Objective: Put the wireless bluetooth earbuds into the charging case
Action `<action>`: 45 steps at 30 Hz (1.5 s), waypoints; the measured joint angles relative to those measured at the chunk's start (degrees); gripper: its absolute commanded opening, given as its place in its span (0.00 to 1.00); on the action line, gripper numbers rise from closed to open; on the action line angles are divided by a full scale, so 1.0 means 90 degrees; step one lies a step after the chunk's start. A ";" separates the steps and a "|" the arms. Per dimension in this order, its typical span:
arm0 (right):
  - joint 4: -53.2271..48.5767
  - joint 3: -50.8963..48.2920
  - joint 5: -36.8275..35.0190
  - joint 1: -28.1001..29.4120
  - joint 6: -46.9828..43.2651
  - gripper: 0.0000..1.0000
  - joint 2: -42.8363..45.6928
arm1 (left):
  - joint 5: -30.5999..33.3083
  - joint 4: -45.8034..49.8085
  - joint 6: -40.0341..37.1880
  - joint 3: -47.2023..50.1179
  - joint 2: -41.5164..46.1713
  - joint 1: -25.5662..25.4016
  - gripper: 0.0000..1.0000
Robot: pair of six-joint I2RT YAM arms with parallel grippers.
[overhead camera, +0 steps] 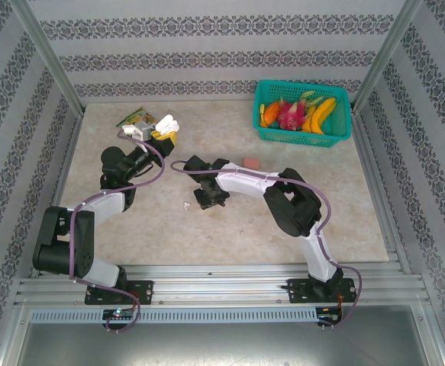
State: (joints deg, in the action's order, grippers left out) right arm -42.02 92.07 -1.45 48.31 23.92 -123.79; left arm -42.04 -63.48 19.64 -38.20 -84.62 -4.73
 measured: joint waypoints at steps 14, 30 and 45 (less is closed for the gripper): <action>0.0182 -0.0345 0.0304 -0.0180 -0.0231 0.32 0.0240 | -0.0051 0.0000 0.0022 -0.0007 0.0000 0.0000 0.00; 0.0573 -0.1460 0.0240 -0.0532 -0.0180 0.31 0.1294 | -0.0423 0.0034 0.0022 -0.0073 -0.0005 -0.0002 0.00; 0.0984 -0.1984 -0.0304 -0.1069 -0.0561 0.31 0.3509 | -0.1003 0.0515 -0.0044 -0.0092 -0.0119 -0.0255 0.00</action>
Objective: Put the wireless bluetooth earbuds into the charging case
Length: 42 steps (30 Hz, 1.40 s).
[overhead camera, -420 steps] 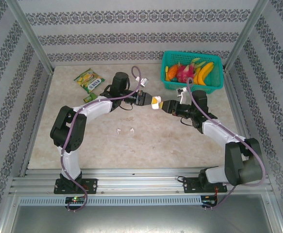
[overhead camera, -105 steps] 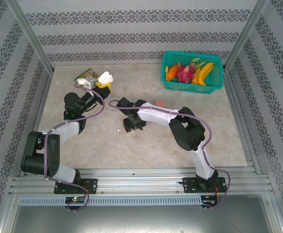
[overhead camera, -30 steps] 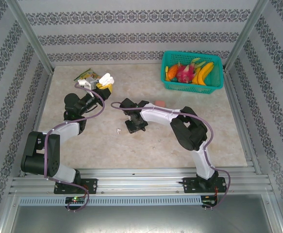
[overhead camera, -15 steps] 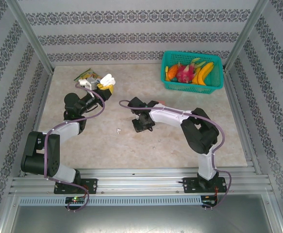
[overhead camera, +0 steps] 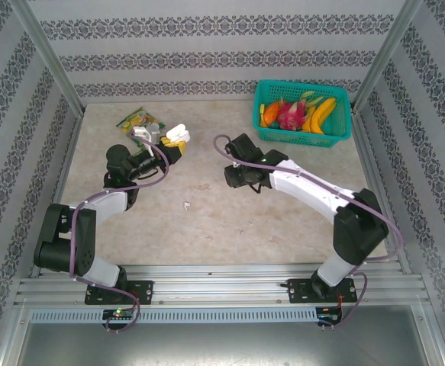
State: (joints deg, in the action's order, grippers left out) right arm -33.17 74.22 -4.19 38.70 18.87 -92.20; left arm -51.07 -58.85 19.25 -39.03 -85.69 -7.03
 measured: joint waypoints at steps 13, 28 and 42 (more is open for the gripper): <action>0.1064 -0.0036 -0.0301 -0.0124 -0.1158 0.33 0.1987 | -0.0138 0.0678 -0.0469 -0.0418 -0.0209 -0.0826 0.00; 0.2256 -0.0194 0.0119 -0.0214 -0.2314 0.32 0.2509 | -0.0165 0.1263 -0.0593 -0.1615 -0.0804 -0.1688 0.00; 0.2560 -0.0226 0.0874 -0.0610 -0.2023 0.32 0.2545 | 0.0257 0.2611 -0.1579 -0.2373 -0.0913 -0.2300 0.00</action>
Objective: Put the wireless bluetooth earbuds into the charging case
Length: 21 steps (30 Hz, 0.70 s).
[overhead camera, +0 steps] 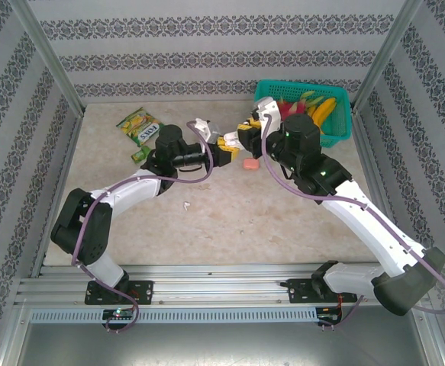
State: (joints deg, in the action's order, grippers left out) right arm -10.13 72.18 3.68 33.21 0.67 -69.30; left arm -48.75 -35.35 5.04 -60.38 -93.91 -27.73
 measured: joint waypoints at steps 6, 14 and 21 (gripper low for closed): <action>0.0219 -0.0260 0.0437 -0.0342 0.0471 0.32 0.0199 | 0.0942 0.0396 -0.0656 0.0010 0.0124 -0.0141 0.00; 0.0571 -0.0355 0.1151 -0.0784 0.1127 0.31 0.0245 | 0.2030 0.0755 -0.1515 0.0010 0.0454 -0.0634 0.00; 0.0782 -0.0381 0.1603 -0.1013 0.1545 0.31 0.0245 | 0.2419 0.1100 -0.1843 -0.0117 0.0454 -0.0758 0.00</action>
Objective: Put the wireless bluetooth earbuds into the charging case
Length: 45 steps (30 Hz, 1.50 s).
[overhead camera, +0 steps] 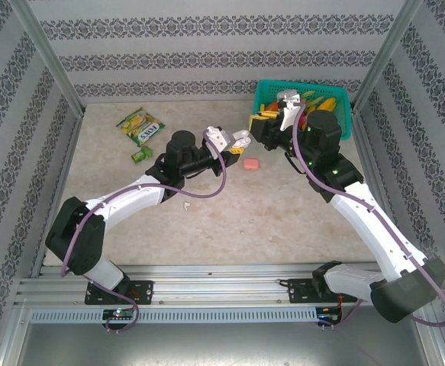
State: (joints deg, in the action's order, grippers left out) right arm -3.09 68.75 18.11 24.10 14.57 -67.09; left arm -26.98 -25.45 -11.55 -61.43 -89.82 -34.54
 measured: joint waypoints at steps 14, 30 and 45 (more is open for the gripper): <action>0.0015 -0.0202 0.0143 0.0002 -0.0117 0.31 -0.0083 | -0.0046 0.0243 0.0024 -0.0369 0.0000 0.0000 0.00; 0.0036 -0.0316 0.0061 0.0017 -0.0525 0.31 -0.0109 | -0.0330 0.0588 0.0308 -0.0680 0.0000 0.0000 0.00; 0.0039 -0.0379 -0.0085 0.0017 -0.0668 0.30 -0.0240 | -0.0338 0.0624 0.0357 -0.0738 0.0000 0.0000 0.00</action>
State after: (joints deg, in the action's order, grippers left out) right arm -2.74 65.34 17.34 24.25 8.56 -69.25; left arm -30.02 -19.84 -8.34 -68.07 -89.82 -34.54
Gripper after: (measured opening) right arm 0.305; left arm 0.245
